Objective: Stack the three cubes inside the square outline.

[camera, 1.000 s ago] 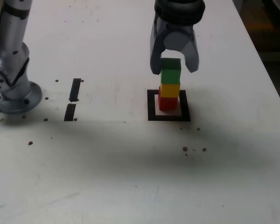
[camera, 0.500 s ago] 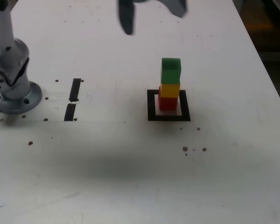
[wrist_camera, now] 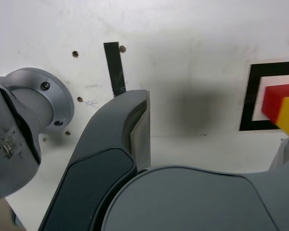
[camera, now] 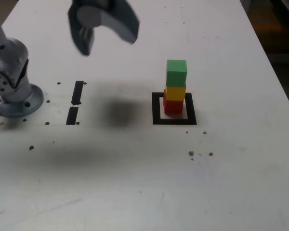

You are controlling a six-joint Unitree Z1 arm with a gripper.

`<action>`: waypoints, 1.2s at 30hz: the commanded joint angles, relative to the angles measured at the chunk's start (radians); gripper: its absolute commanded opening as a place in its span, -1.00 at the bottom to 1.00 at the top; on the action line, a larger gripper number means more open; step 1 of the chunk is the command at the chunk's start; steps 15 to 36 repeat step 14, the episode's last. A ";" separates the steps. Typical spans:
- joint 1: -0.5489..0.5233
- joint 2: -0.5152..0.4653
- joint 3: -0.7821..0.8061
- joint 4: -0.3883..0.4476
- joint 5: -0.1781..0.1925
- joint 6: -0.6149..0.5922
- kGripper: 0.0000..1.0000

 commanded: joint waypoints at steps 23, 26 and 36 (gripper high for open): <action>0.035 -0.036 0.282 -0.067 -0.036 0.004 0.97; 0.035 -0.036 0.282 -0.067 -0.036 0.004 0.97; 0.035 -0.036 0.282 -0.067 -0.036 0.004 0.97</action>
